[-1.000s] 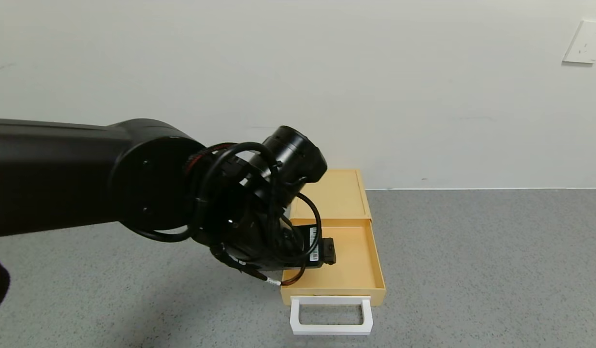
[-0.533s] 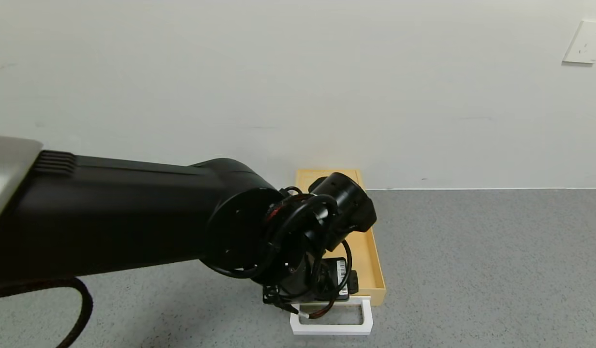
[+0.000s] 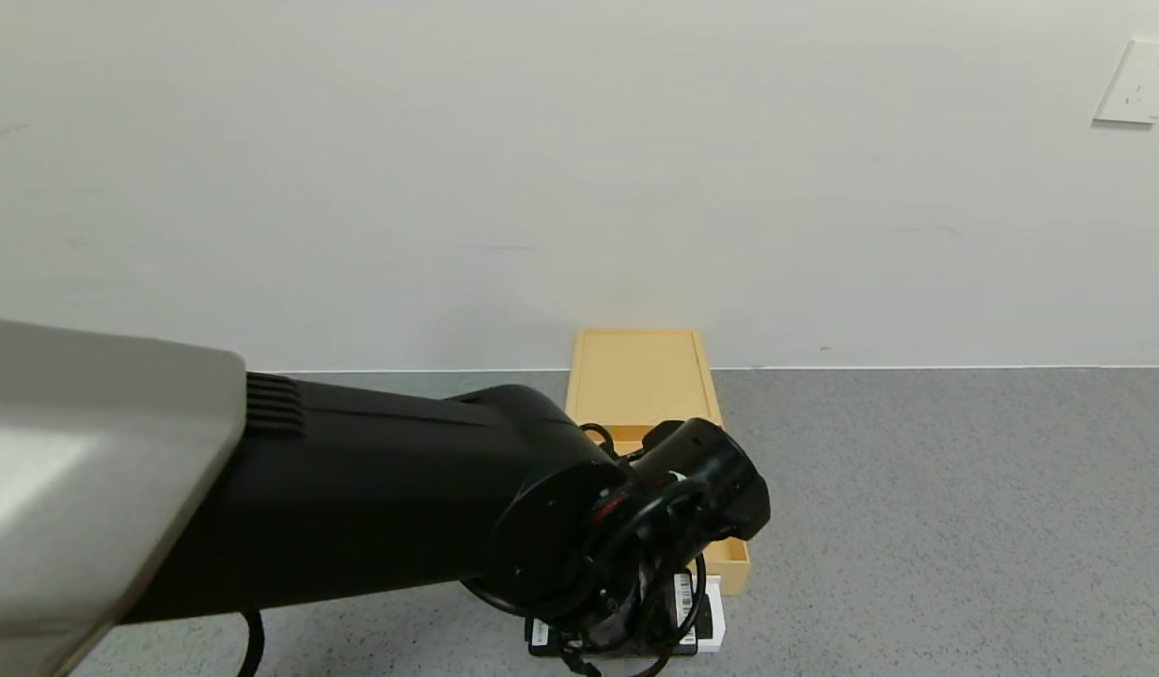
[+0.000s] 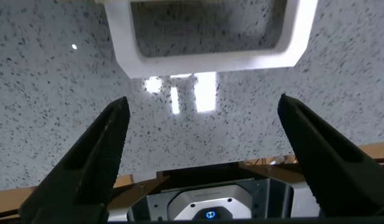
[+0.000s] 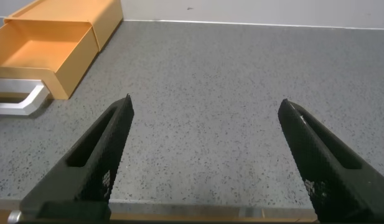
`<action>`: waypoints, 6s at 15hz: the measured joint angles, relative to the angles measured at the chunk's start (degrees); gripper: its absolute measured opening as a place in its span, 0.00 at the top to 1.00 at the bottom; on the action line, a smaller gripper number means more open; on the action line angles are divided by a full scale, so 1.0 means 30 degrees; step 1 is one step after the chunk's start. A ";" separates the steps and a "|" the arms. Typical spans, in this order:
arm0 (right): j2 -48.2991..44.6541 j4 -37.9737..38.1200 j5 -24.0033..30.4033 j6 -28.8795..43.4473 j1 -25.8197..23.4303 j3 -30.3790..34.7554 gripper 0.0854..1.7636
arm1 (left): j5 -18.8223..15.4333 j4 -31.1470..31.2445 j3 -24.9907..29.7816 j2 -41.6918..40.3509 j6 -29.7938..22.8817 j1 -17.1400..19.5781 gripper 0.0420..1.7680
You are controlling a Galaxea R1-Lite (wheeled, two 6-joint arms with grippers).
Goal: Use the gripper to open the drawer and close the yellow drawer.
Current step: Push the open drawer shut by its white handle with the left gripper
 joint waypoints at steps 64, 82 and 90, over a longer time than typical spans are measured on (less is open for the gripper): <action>0.0000 -0.0004 0.0008 0.0000 -0.0008 0.0000 0.03 | 0.4299 -0.2922 -0.4108 0.4551 0.2779 0.1276 0.03; 0.0000 -0.0004 0.0008 0.0000 -0.0008 0.0000 0.03 | 0.4722 -0.2958 -0.6112 0.5441 0.4380 0.2267 0.03; 0.0000 0.0000 0.0000 0.0000 -0.0012 0.0000 0.03 | 0.4807 -0.3621 -0.6762 0.5843 0.5291 0.2727 0.03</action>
